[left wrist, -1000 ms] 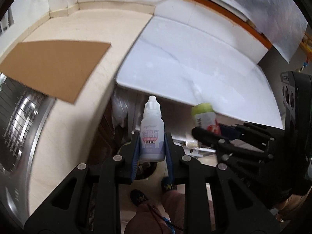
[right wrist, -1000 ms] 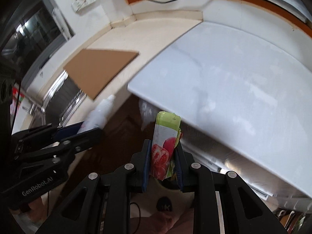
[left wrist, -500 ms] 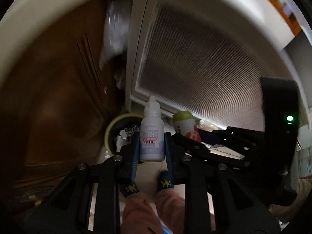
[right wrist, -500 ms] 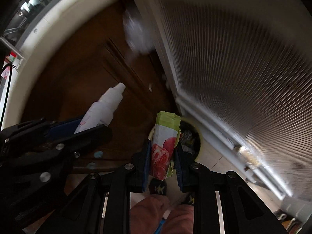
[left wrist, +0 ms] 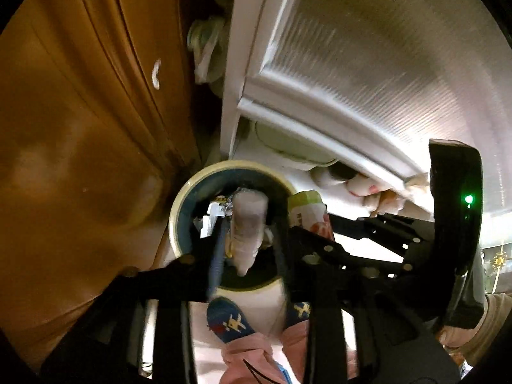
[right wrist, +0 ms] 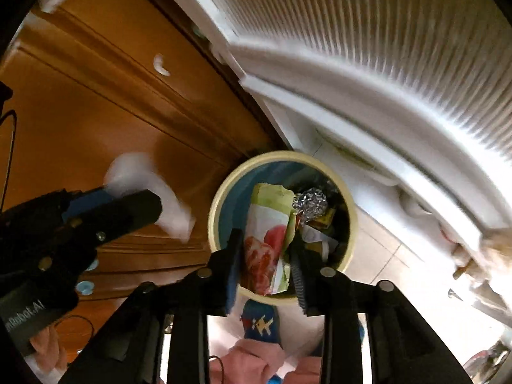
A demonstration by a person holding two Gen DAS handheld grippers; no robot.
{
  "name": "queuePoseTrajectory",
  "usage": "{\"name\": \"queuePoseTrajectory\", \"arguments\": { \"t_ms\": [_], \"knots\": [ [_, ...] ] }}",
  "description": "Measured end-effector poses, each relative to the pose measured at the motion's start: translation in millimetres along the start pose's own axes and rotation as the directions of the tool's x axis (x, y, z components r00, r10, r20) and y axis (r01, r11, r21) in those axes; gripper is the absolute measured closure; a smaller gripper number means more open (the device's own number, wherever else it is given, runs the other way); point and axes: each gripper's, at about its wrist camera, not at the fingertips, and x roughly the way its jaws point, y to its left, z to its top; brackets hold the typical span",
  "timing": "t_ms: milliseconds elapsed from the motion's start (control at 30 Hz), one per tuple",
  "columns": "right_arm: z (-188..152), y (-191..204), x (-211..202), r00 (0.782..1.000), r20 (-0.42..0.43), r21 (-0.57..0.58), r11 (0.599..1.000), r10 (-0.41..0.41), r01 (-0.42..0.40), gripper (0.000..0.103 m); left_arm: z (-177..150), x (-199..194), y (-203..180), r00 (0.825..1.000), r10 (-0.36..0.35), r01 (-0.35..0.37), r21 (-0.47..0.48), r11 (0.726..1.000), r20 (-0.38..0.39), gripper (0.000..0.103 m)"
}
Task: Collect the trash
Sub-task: 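Carry pouch and bottle down to the floor bin and open both grippers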
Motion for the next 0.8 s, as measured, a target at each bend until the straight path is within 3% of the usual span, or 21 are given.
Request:
{"name": "queuePoseTrajectory", "arguments": {
  "t_ms": [33,100,467,800],
  "knots": [
    [-2,-3,7,1.0,-0.006,0.008,1.0,0.008,-0.008,0.059,1,4,2,1.0,0.005,-0.005,0.002,1.0,-0.004,0.042],
    [5,-12,17,1.0,-0.006,0.014,1.0,0.008,-0.008,0.055,2,12,7,1.0,0.03,-0.03,0.009,0.999,-0.002,0.023],
    [4,-19,25,0.999,0.002,0.013,0.999,-0.042,0.042,0.053,-1,29,11,0.997,0.064,-0.063,0.021,0.998,-0.032,0.023],
    [16,-29,-10,0.995,0.011,0.066,0.993,-0.094,0.093,0.053,3,-3,-9,0.998,0.064,-0.064,0.031,0.997,-0.013,0.023]
  ]
}}
